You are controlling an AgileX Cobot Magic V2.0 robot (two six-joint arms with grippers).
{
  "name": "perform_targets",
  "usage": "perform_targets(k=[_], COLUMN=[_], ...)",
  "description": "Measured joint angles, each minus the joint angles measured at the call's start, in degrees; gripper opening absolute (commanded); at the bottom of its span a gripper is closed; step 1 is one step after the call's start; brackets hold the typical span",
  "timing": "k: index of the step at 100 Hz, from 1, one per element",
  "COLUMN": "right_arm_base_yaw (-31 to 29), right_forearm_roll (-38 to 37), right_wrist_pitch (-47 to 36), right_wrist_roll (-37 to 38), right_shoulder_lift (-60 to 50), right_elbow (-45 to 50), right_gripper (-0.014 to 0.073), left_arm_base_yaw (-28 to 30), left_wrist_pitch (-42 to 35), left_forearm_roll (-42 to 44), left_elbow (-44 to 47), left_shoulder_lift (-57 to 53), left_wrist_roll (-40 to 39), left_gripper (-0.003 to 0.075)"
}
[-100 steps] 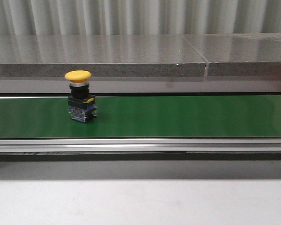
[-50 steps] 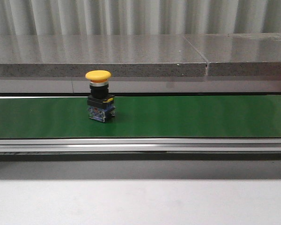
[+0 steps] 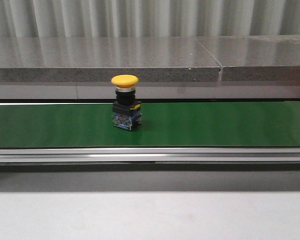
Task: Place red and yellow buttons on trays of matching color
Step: 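Grasp the red button with the left gripper and set it on the belt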
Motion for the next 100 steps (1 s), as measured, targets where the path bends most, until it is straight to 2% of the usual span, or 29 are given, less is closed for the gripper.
perform_targets(k=[18, 32, 56, 80, 85, 92, 100], right_arm_base_yaw=[0.00, 0.00, 0.00, 0.00, 0.00, 0.00, 0.00], right_forearm_roll=[0.00, 0.00, 0.00, 0.00, 0.00, 0.00, 0.00], right_wrist_pitch=[0.00, 0.00, 0.00, 0.00, 0.00, 0.00, 0.00], right_wrist_roll=[0.00, 0.00, 0.00, 0.00, 0.00, 0.00, 0.00], right_shoulder_lift=[0.00, 0.00, 0.00, 0.00, 0.00, 0.00, 0.00], right_elbow=[0.00, 0.00, 0.00, 0.00, 0.00, 0.00, 0.00], right_gripper=[-0.0067, -0.0067, -0.0067, -0.0067, -0.0067, -0.0067, -0.0067], left_arm_base_yaw=[-8.98, -12.89, -15.33, -15.77, -15.80, -15.80, -15.80], left_wrist_pitch=[1.31, 1.54, 3.80, 6.26, 6.87, 7.22, 7.48], left_forearm_roll=[-0.12, 0.22, 0.75, 0.96, 1.12, 1.36, 1.60], left_elbow=[-2.32, -5.40, -11.84, -14.90, -14.90, -14.90, -14.90], left_shoulder_lift=[3.11, 7.69, 15.89, 19.63, 20.07, 20.34, 20.42], left_wrist_roll=[1.41, 1.76, 2.64, 3.53, 3.53, 3.66, 4.03], left_gripper=[-0.0020, -0.0020, -0.0020, -0.0015, 0.0006, 0.0083, 0.0249])
